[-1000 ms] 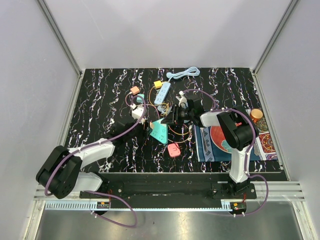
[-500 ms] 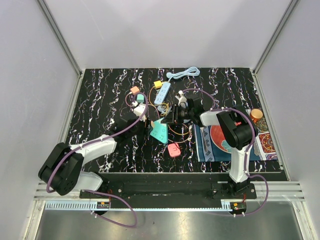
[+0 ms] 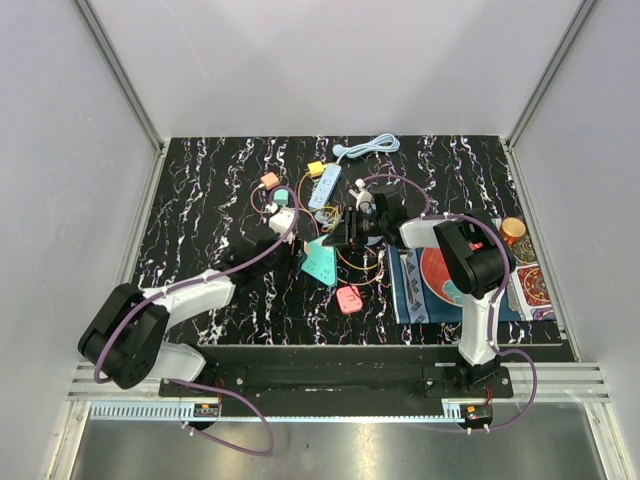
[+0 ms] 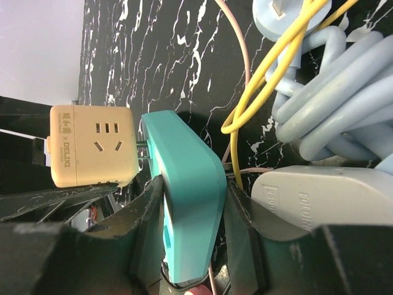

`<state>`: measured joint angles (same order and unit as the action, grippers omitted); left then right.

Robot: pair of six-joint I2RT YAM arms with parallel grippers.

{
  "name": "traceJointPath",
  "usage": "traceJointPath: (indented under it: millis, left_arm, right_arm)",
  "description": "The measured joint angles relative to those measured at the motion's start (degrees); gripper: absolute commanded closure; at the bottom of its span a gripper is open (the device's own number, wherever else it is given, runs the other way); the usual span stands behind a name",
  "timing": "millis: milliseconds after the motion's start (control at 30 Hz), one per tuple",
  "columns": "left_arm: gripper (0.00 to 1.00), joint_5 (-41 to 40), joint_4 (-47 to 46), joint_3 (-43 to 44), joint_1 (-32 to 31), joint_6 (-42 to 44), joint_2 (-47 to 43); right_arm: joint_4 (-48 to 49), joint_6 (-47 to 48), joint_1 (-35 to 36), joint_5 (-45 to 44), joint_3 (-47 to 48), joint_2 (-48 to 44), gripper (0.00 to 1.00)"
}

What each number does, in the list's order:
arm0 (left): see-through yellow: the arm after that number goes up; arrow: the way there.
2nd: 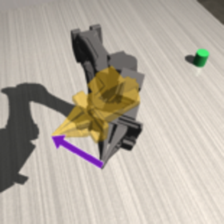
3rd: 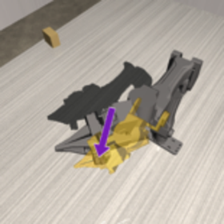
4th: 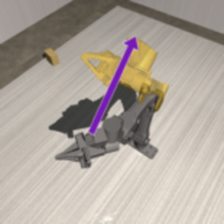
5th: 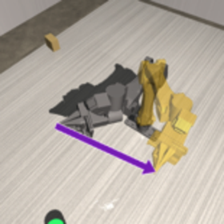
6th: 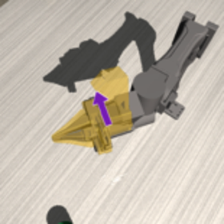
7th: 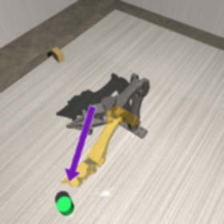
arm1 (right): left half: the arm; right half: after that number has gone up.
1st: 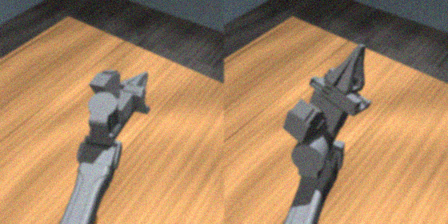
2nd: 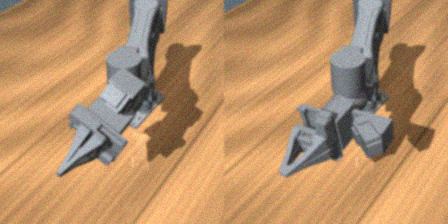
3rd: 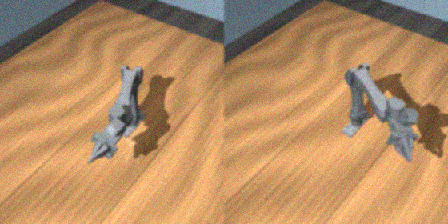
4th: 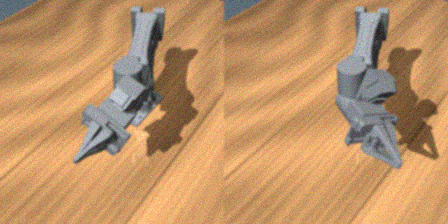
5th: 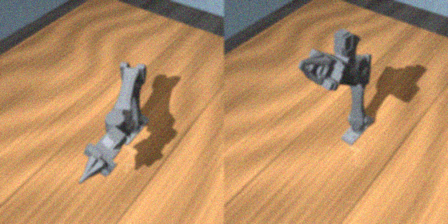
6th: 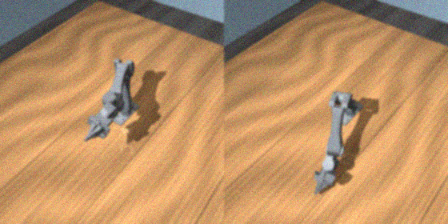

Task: Insert the plug
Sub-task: Insert the plug into the socket.

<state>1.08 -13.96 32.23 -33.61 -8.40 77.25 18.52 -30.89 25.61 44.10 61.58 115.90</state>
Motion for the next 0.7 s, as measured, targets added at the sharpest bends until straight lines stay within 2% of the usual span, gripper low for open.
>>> traceJointPath:
  millis: [467, 700]
  left_arm:
    - [1.0, -2.19, -3.34, 0.98, -2.43, 3.02, 3.21]
    - [1.0, -4.04, -11.32, -2.84, -3.56, 2.43, 3.85]
  right_arm:
    - [-11.19, 6.75, -1.31, 1.01, 6.05, 0.72, 0.98]
    - [-15.61, 9.11, -1.77, 1.99, 8.74, 1.49, 0.98]
